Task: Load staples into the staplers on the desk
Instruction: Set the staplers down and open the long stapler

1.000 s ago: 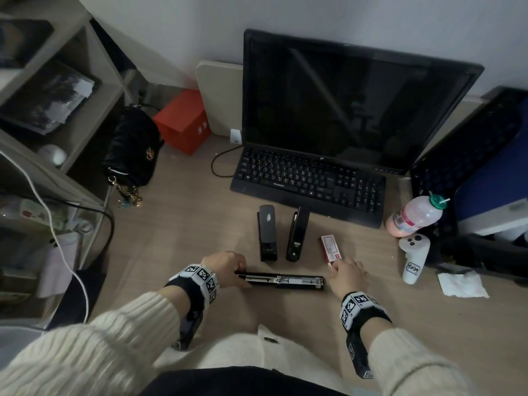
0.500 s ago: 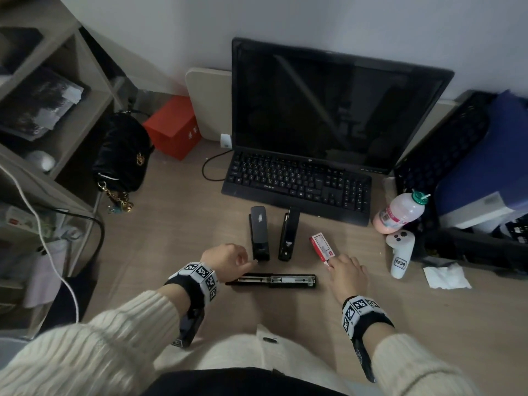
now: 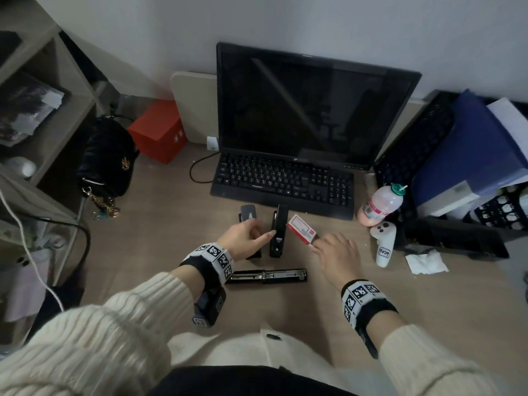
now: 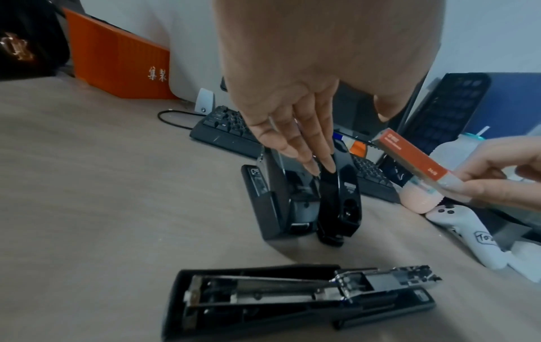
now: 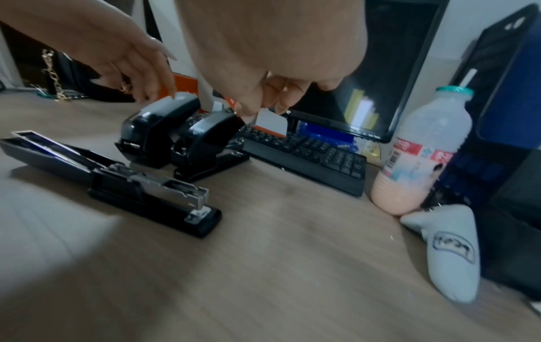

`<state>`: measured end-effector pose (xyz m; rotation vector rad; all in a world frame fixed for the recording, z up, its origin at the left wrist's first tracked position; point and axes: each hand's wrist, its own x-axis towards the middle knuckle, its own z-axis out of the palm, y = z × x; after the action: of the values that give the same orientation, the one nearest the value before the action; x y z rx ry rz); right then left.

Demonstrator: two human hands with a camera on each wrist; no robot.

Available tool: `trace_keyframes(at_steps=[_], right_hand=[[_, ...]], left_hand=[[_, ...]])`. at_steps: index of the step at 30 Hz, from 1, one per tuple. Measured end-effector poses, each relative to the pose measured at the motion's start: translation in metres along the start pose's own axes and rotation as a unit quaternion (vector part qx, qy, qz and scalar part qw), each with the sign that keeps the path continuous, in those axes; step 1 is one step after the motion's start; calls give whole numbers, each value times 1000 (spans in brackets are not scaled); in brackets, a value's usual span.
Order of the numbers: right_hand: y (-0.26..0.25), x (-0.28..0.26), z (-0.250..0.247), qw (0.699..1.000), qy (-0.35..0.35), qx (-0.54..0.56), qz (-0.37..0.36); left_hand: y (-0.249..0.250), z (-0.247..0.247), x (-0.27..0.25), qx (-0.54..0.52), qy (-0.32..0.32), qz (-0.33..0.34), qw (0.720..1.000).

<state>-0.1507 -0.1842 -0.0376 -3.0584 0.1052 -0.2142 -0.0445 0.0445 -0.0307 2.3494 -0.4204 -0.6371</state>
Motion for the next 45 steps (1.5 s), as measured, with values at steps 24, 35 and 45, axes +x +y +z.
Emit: trace_keyframes(at_steps=[24,35,45], right_hand=[[-65,14,-10,845,-170,478,167],[-71,20,4,832,-151,480,233],[-73,22,-6,790,-124,543,257]], left_hand=[[12,-20,-8,-180,40,-44,982],[17,-16,-9,-98,68,-18,993],[12,-9,-8,-284,39,-73,955]])
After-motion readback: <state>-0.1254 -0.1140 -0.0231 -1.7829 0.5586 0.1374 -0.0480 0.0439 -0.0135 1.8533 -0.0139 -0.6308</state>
